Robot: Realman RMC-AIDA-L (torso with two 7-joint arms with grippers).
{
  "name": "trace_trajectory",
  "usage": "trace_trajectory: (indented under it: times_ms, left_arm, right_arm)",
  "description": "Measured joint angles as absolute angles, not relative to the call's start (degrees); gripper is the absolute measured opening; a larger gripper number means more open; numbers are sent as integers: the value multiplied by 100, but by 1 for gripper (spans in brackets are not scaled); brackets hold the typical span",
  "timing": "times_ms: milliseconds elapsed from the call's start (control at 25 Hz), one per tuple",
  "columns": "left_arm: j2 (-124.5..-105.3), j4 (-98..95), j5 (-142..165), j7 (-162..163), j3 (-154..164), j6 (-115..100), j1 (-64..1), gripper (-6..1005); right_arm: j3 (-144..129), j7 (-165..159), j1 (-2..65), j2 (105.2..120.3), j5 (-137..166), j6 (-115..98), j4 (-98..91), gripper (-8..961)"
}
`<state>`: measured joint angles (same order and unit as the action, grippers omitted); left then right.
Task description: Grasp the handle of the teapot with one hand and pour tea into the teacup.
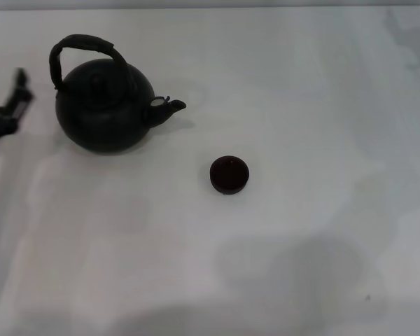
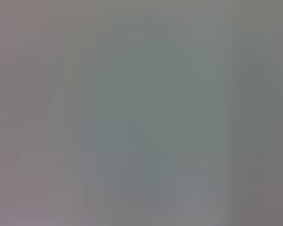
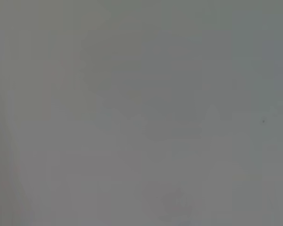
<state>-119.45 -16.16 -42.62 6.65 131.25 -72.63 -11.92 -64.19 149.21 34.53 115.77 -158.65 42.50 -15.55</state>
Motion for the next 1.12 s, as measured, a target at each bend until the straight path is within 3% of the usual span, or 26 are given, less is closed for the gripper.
trace_trajectory:
  times_ms: [40,240,1120]
  left_arm:
    - [-11932,-1593,-4661,689,13124,-7321,-1147,836]
    - [-11901,-1363,-5553,901,13122,-7330,-1250,864]
    - [-11891,-1204,-6416,906,13113,-7330,-1617,864]
  right_arm:
    - [-6426,14926,3444,11577,-15862,4258,-1555,856]
    - [-6451,14938,3340,11601,-15855,4365,-1555,856]
    - [-6407,14898,3217,11598,-15875,4531,-1414,856]
